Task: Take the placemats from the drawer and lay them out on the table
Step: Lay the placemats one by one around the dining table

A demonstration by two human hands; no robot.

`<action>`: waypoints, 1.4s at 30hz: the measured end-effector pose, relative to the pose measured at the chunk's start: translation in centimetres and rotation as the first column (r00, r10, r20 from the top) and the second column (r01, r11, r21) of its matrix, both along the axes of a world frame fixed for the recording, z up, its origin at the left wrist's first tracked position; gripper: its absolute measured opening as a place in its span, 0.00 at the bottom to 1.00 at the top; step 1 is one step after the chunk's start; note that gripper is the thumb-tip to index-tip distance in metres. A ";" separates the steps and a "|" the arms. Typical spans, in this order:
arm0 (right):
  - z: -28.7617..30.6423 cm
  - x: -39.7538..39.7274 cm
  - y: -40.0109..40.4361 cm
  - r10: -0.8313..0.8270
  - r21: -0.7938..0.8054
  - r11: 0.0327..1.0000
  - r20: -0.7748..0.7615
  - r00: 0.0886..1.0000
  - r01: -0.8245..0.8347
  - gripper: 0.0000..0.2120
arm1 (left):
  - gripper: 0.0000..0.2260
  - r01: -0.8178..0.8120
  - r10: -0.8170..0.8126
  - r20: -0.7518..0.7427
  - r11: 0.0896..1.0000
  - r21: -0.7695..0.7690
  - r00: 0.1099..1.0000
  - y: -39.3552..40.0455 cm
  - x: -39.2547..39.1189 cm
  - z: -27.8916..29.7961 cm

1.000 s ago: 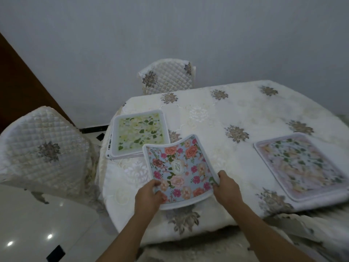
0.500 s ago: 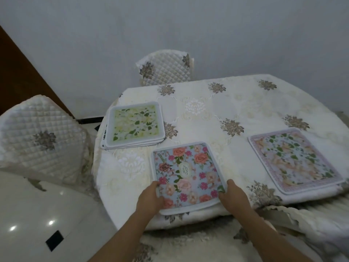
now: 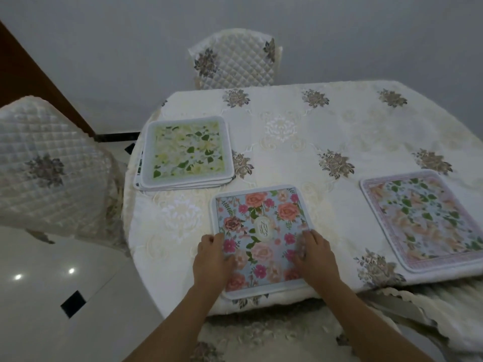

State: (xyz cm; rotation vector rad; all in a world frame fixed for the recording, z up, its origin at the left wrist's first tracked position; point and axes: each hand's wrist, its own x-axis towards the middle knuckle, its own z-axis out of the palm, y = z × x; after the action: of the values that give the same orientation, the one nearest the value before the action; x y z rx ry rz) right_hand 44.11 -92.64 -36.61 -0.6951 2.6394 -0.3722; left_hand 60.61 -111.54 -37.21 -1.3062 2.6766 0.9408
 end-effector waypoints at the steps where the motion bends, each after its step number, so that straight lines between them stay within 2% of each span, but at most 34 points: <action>1: -0.1 -0.5 -0.7 0.017 0.003 1.000 0.003 1.000 -0.017 0.31 | 0.24 -0.027 0.028 -0.013 1.000 0.005 1.000 -0.2 -0.4 -0.1; 7: -1.6 -4.3 -4.8 0.182 0.012 0.983 -0.078 0.980 -0.181 0.30 | 0.24 -0.148 0.150 -0.091 0.989 0.021 0.985 -1.6 -2.3 -1.4; 15: -1.8 -8.2 -12.0 0.406 0.069 0.913 -0.039 0.913 -0.403 0.31 | 0.24 -0.124 0.124 -0.055 0.992 -0.003 0.991 -1.3 -2.2 -1.3; 20: -0.9 -10.1 -14.2 0.466 0.095 0.880 0.011 0.885 -0.465 0.34 | 0.28 -0.178 0.183 -0.069 0.982 0.070 0.981 -1.9 -2.0 -1.3; 23: -0.7 -10.5 -14.5 0.453 0.091 0.890 -0.066 0.889 -0.447 0.28 | 0.24 -0.195 0.202 -0.077 0.977 0.084 0.976 -2.1 -2.3 -1.0; 26: -0.8 -10.8 -13.9 0.398 0.134 0.915 -0.131 0.908 -0.381 0.20 | 0.17 -0.125 0.123 -0.068 0.992 -0.026 0.990 -2.4 -2.9 -0.6; 29: -0.8 -11.5 -12.2 0.323 0.095 0.945 -0.140 0.936 -0.312 0.09 | 0.11 -0.061 0.054 -0.067 0.992 -0.109 0.996 -2.8 -3.9 -0.5; 31: -0.4 -12.0 -10.7 0.255 0.050 0.967 -0.118 0.960 -0.251 0.05 | 0.10 -0.039 0.027 -0.087 0.990 -0.135 0.996 -3.3 -5.2 -0.4; 34: -0.1 -12.9 -8.1 0.052 -0.059 0.997 -0.001 0.999 -0.052 0.02 | 0.10 0.038 -0.060 -0.090 0.974 -0.222 0.994 -3.8 -8.1 0.1; 36: 0.0 -13.2 -6.1 -0.106 -0.111 0.987 0.073 0.992 0.113 0.01 | 0.12 0.117 -0.140 -0.060 0.949 -0.293 0.988 -3.4 -10.3 0.5; 39: 0.1 -12.7 -3.3 -0.267 -0.133 0.950 0.133 0.955 0.284 0.03 | 0.16 0.218 -0.232 -0.026 0.944 -0.247 0.972 -1.6 -12.6 0.7; 42: -0.4 -11.2 -0.7 -0.387 -0.116 0.904 0.189 0.902 0.412 0.04 | 0.16 0.356 -0.365 -0.011 0.913 -0.199 0.931 0.8 -13.4 0.0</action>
State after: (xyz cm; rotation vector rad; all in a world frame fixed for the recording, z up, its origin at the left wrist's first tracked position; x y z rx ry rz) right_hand 32.91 -93.30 -37.03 -0.1430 2.6026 -0.7222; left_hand 47.18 -110.71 -37.20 -0.7666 2.9614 0.6882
